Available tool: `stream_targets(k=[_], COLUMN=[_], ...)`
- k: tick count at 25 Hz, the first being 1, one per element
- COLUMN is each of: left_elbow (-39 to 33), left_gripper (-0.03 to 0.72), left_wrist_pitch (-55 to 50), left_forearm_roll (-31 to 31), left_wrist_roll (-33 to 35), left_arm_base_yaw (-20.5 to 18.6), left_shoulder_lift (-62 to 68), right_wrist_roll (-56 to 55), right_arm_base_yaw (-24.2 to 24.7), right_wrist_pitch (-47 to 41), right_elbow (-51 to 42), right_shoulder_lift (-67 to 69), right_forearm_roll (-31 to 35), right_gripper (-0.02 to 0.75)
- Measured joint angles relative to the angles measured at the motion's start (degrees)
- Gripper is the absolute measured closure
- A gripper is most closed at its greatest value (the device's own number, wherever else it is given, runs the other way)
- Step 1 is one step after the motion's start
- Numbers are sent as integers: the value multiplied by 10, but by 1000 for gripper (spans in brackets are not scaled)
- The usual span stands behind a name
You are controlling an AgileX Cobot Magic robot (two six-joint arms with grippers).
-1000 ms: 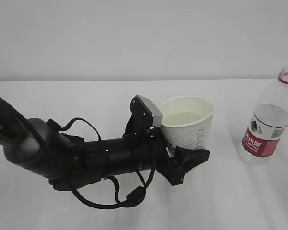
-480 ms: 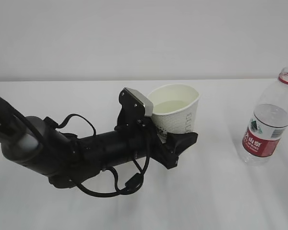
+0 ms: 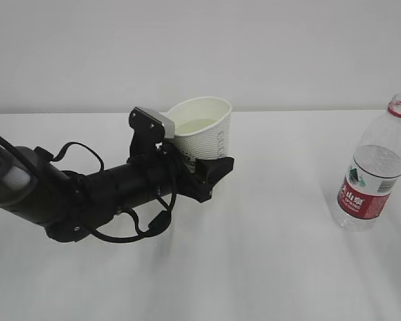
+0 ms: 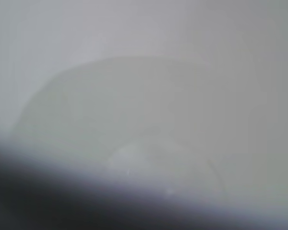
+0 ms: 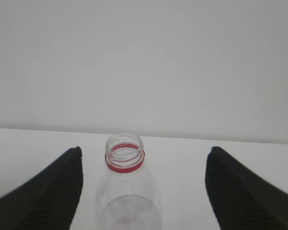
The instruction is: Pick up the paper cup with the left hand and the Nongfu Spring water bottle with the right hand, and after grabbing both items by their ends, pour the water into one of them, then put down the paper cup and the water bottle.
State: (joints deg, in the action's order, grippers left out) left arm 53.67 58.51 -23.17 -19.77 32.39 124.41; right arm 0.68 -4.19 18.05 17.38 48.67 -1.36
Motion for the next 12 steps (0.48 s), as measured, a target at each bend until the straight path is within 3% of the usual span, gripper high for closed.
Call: stream_targets(k=[12], left_elbow=[0], left_gripper=[181], left_wrist_pitch=[0], left_forearm_roll=[1], left_wrist_roll=[0], left_arm_base_yaw=[-89], left_shoulder_lift=[0], right_wrist_roll=[0], right_arm_base_yaw=[0], right_wrist_pitch=[0], right_elbow=[0], right_shoulder_lift=[0], right_forearm_roll=[1], right_gripper=[143])
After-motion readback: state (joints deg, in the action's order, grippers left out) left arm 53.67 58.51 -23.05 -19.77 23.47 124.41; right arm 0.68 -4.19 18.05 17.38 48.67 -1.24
